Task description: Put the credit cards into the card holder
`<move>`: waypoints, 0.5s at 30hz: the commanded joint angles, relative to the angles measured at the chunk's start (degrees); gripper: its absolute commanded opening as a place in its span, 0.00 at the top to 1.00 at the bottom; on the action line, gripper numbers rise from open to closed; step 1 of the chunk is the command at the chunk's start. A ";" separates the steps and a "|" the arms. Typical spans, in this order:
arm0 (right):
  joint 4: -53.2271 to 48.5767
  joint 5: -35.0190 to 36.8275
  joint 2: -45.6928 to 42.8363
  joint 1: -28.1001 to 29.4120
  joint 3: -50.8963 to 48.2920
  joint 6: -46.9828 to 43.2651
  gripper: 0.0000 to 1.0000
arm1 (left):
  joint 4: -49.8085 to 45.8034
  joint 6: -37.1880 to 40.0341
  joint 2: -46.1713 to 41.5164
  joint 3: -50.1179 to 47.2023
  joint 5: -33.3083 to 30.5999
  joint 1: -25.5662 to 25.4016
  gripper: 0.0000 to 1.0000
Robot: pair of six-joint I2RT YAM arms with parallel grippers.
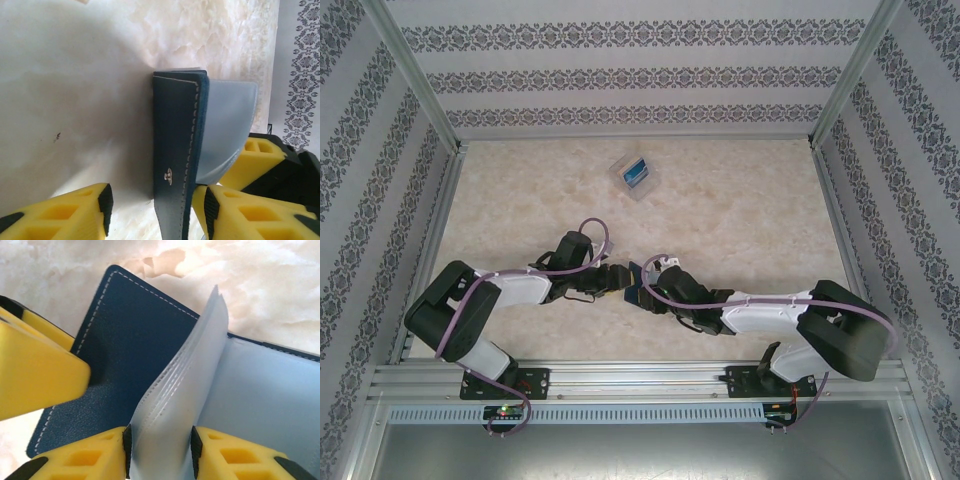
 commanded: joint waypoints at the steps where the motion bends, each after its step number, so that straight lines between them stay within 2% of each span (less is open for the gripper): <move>1: 2.32 -1.27 -1.51 0.35 -0.73 -1.65 0.63 | 3.23 -0.20 0.96 1.09 1.45 0.27 0.53; 3: 2.28 -1.30 -1.83 0.37 -0.73 -1.99 0.63 | 3.77 -0.26 1.08 1.01 1.53 0.29 0.56; 6: 2.35 -1.45 -2.29 0.35 -0.81 -2.16 0.64 | 4.23 -0.25 1.02 1.05 1.62 0.31 0.55; 10: 2.42 -1.64 -2.31 0.37 -1.01 -2.52 0.76 | 4.32 0.11 1.03 1.43 2.14 0.25 0.48; 12: 2.32 -1.53 -2.08 0.37 -1.07 -2.41 0.77 | 4.53 0.28 1.17 1.60 2.70 0.29 0.43; 15: 2.76 -2.15 -1.61 0.37 -1.10 -2.34 0.79 | 4.49 0.55 1.18 1.83 3.01 0.31 0.41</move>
